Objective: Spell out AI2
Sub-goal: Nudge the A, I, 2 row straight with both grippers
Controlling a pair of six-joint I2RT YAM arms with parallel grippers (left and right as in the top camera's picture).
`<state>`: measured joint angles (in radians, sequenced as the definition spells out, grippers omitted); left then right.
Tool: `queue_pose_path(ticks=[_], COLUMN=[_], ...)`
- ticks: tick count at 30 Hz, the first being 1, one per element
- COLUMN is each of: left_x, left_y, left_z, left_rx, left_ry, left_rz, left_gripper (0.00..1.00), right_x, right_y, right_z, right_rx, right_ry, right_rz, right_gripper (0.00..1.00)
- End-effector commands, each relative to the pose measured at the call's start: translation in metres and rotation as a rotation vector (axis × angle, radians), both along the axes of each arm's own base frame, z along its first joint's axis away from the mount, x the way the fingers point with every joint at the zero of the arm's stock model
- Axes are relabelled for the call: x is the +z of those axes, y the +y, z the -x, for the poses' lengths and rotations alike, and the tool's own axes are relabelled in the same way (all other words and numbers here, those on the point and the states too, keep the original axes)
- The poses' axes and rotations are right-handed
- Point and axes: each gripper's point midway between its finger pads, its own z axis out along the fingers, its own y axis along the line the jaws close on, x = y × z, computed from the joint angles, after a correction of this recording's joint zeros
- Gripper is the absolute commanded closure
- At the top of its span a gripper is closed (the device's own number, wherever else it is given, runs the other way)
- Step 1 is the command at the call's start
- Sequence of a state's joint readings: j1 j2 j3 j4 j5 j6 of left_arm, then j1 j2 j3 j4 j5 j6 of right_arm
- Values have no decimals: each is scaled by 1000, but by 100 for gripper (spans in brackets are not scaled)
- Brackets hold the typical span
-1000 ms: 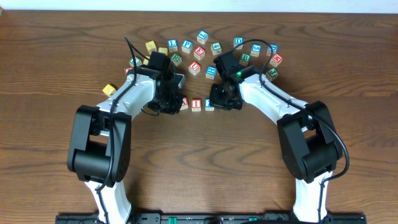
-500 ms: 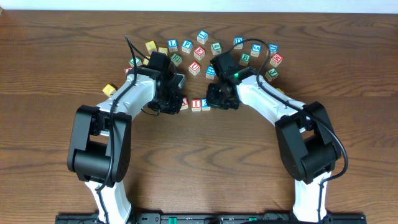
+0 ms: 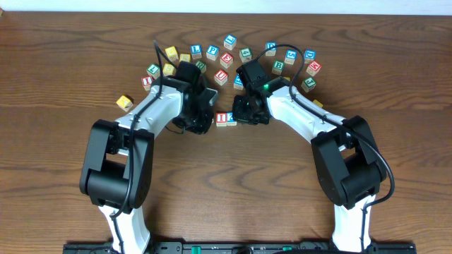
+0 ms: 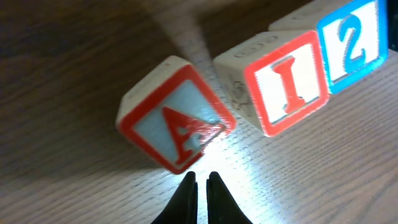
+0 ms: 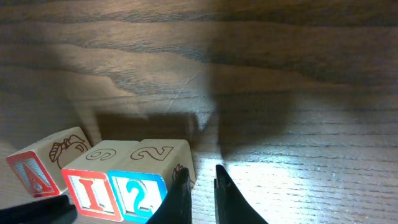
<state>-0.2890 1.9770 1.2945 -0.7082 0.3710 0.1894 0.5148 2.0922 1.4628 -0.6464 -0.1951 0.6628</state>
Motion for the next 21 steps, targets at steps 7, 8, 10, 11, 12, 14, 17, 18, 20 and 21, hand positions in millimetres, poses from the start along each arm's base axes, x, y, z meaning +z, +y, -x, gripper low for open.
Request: queue_pose_path(ticks=[7,8,10,11,12,14,17,18,20,21], left_x=[-7,-7,-5,-3,0,8,14,15,14,14], left_y=[7,7,7,7,8,11,21,25,31,32], left_z=[4,4,3,2,0,-5,-16,-19,-24,-26], left_rx=[-52,-52,-51,-50,-46,-35,32,50,87,100], left_ry=[-1,-1,-7,-10,-15,-30,-52,-58,-66,-71], left_rz=[-30,-30,-29,-28,-26,-24,-46,-60,-79,-80], left_gripper=[93,93,92,93,93,93,93,92,93,93], right_x=[-7,-7,-7,-7,-8,-8,-8,-8,-8,-8], right_y=[3,3,3,3,3,2,2,2,2,2], right_z=[5,5,5,5,6,6,6,6,6,6], right_rx=[1,1,1,1,1,2,2,2,2,2], right_ry=[22,22,22,22,22,22,22,22,22,22], right_rz=[3,3,3,3,3,4,4,4,4,4], right_gripper=[91,91,92,91,91,91,91,90,91,90])
